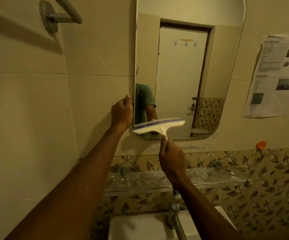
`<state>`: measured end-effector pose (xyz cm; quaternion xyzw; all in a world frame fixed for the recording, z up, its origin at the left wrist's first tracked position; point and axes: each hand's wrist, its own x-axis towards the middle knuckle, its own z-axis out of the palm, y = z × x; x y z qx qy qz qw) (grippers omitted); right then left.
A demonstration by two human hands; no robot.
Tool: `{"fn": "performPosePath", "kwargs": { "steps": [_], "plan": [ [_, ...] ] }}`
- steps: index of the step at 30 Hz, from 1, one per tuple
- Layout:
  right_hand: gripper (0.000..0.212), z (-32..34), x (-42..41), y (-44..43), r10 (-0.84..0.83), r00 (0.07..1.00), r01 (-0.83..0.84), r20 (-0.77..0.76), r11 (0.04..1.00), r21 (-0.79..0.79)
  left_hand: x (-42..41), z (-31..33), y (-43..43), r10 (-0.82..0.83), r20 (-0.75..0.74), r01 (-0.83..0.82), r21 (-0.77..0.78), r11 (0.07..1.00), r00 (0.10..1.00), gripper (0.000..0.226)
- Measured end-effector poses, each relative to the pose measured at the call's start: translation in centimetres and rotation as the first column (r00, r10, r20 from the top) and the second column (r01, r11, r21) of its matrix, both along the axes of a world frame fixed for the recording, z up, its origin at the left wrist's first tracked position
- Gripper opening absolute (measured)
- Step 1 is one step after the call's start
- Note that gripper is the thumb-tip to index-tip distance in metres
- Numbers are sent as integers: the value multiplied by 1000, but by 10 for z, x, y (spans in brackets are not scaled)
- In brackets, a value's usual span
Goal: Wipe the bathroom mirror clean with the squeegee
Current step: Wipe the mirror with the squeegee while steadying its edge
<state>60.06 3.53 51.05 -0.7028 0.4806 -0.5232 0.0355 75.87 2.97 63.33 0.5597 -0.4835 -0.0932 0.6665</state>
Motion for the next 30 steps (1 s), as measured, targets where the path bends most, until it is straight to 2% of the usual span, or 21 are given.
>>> {"fn": "performPosePath", "kwargs": {
  "steps": [3,6,9,13,15,17,21,25,30],
  "plan": [
    [43,20,4,-12,-3,997,1,-73,999,-33,-2,-1,1,15,4,-15,-3,1000,1000,44],
    [50,1,-1,-16,-30,989,26,-148,999,-31,-3,-2,3,1,0,-1,-19,1000,1000,45],
    [48,-12,-12,-13,-36,975,38,-220,999,3,-1,-4,1,3,-18,-4,-27,1000,1000,50],
    [48,-4,-22,-10,-38,951,49,-308,998,30,-4,-4,2,10,-17,-10,-19,1000,1000,43],
    [47,7,-27,-10,-11,966,19,-257,999,27,-3,-2,3,10,-17,-10,-6,1000,1000,43],
    [45,24,-39,-14,-4,993,8,-115,999,34,-4,0,5,11,-22,-11,3,1000,1000,42],
    [50,32,-57,-26,-76,996,75,52,997,31,-9,0,8,8,-33,-9,-22,1000,999,38],
    [46,-12,-57,-25,-91,990,83,104,993,85,-8,0,4,14,-48,-15,-28,1000,999,39],
    [53,-29,-70,-24,-109,993,101,49,985,137,-8,-1,3,9,-46,-11,-36,999,999,42]
  ]
}}
